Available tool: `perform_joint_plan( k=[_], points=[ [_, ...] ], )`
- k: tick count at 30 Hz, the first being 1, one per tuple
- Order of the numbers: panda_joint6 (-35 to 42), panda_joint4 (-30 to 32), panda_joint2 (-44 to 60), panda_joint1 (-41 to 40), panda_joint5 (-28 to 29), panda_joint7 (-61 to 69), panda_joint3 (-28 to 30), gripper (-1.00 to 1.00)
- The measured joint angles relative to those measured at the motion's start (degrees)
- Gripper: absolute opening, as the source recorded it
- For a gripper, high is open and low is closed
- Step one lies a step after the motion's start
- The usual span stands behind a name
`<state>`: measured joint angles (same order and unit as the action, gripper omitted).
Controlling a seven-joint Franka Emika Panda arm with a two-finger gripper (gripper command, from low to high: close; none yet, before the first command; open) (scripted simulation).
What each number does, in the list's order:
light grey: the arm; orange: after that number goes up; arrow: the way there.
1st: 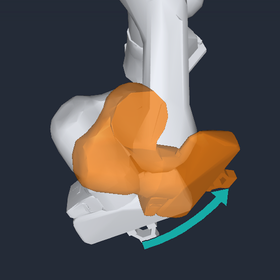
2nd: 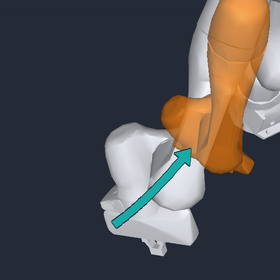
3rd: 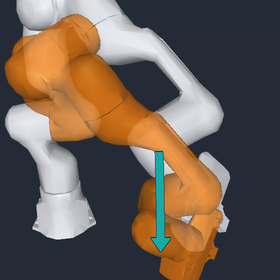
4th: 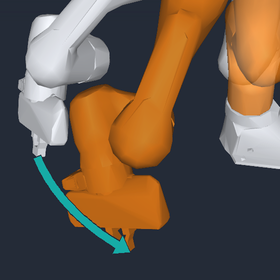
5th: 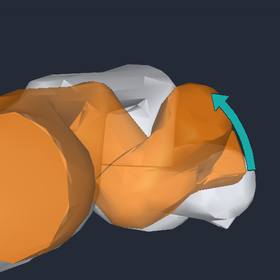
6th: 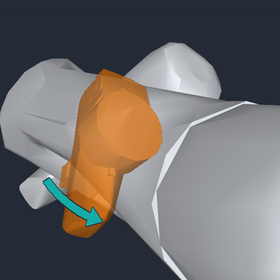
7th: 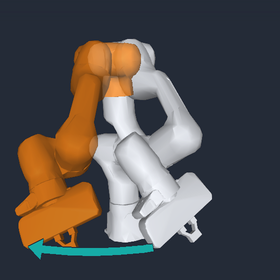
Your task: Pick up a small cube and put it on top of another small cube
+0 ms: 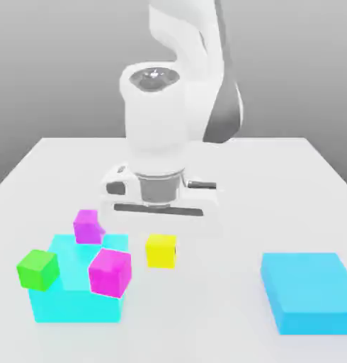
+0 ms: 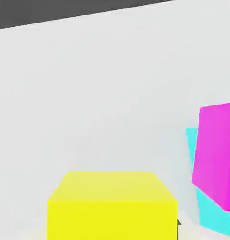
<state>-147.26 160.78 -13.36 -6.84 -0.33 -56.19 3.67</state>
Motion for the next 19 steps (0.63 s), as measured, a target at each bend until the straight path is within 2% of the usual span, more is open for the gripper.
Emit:
perform_joint_plan(
  k=[10,16,17,19],
  points=[
    [12.4,7.0,-19.6,-20.3,3.9,-22.6,2.9,-1.0],
    [0.2,10.1,-10.6,-21.6,4.7,-24.2,2.5,-1.0],
    [-1.4,10.5,-9.4,-21.6,4.8,-24.2,2.5,1.0],
    [-1.4,10.5,-9.4,-21.6,4.8,-24.2,2.5,1.0]
  ],
)
